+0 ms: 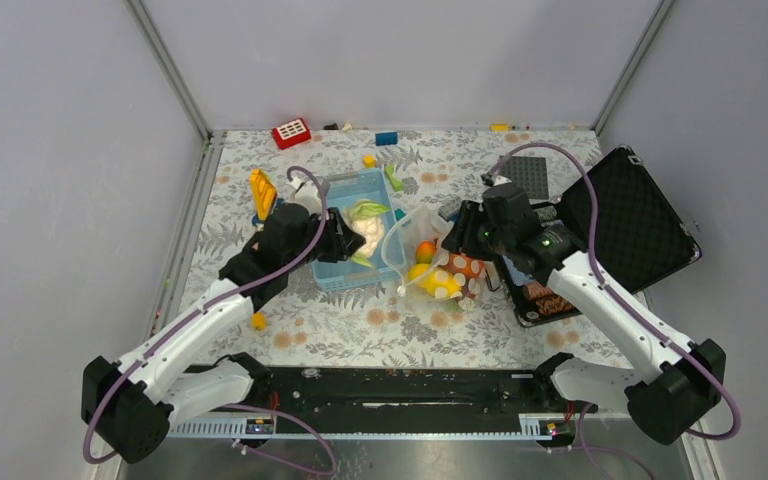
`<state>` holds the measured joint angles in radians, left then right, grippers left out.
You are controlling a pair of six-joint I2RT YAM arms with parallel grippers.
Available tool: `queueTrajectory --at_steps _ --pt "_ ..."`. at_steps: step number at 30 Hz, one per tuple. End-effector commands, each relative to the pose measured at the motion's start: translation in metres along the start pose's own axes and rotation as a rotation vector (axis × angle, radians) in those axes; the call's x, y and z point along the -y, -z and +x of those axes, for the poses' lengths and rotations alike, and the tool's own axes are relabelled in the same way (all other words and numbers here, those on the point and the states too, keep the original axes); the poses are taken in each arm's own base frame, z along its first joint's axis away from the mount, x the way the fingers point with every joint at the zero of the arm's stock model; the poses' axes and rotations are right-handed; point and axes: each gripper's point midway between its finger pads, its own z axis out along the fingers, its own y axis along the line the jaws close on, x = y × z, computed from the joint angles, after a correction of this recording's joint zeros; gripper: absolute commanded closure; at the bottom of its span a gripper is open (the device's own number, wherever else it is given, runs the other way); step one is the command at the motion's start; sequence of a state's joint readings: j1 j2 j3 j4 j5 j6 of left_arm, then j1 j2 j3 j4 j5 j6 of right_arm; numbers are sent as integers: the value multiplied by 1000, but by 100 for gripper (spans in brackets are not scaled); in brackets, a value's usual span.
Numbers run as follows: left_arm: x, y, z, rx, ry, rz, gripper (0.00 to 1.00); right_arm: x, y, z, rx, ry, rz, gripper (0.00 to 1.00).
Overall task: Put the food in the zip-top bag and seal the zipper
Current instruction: Place the fake vegetable in the zipper food storage bag.
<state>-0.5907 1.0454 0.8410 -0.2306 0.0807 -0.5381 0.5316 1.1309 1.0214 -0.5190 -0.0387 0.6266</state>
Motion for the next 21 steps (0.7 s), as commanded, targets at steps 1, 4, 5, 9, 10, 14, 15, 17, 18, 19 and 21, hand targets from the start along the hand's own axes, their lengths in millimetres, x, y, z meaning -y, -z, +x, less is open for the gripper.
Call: queueTrajectory --at_steps 1,4,5,9,10,14,15,17,18,19,21 --pt "11 22 -15 105 28 64 100 -32 4 -22 91 29 -15 49" --pt "2 35 -13 138 39 31 100 -36 -3 -17 88 36 18 47" --pt "-1 38 -12 147 40 18 100 -38 -5 -16 90 37 26 47" --pt "-13 54 -10 177 41 -36 100 -41 -9 -13 111 43 108 45" --pt "-15 58 -10 188 41 -44 100 -39 -9 -11 116 43 136 45" --pt "-21 67 -10 213 39 -66 100 -47 -7 -10 152 61 188 43" --pt "-23 68 -10 217 40 -74 100 -49 -6 -10 161 73 203 42" --pt "-24 70 -10 221 39 -75 100 -50 -3 -10 182 102 250 41" --pt "-23 71 -10 225 39 -73 100 -47 -2 -9 191 120 287 42" --pt "-23 71 -10 228 40 -70 100 -46 -2 -9 193 128 309 43" --pt "-21 73 -12 241 43 -56 100 -44 -6 -4 185 143 340 47"
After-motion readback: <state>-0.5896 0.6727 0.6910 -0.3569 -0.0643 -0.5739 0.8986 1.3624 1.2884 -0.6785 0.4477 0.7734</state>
